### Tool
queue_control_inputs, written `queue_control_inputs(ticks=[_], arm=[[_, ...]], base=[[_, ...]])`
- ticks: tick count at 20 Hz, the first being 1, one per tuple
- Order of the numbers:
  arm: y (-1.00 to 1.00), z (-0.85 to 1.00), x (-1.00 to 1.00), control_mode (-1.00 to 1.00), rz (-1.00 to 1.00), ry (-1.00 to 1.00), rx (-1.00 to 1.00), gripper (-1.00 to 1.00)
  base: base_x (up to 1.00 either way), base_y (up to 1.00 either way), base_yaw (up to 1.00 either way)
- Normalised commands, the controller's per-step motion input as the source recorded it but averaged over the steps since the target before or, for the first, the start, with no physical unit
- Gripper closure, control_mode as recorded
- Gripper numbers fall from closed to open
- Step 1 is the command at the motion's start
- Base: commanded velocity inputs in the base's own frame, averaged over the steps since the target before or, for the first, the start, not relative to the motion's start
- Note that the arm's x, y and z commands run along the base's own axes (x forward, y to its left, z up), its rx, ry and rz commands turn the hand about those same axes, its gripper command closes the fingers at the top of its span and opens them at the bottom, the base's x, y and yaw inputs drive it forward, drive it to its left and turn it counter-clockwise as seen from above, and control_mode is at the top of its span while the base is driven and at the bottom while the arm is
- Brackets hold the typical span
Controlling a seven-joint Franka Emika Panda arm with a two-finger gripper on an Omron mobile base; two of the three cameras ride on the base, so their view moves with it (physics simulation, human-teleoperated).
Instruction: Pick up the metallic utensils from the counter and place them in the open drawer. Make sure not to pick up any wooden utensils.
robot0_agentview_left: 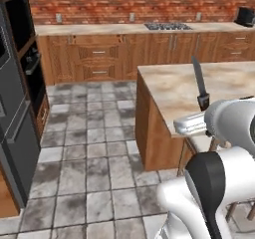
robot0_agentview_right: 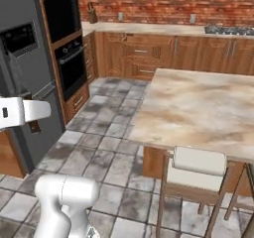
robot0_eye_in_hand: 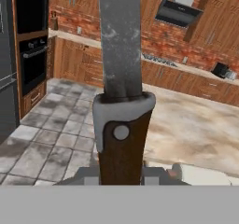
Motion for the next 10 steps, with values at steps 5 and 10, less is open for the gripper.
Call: queue_control_inputs(ticks=[5,10], arm=[[0.00,0.00,0.00,1.00,0.00,0.00,0.00,1.00],[0.00,0.00,0.00,1.00,0.00,0.00,0.00,1.00]], base=[[1.00,1.00,0.00],[1.00,0.78,0.00]])
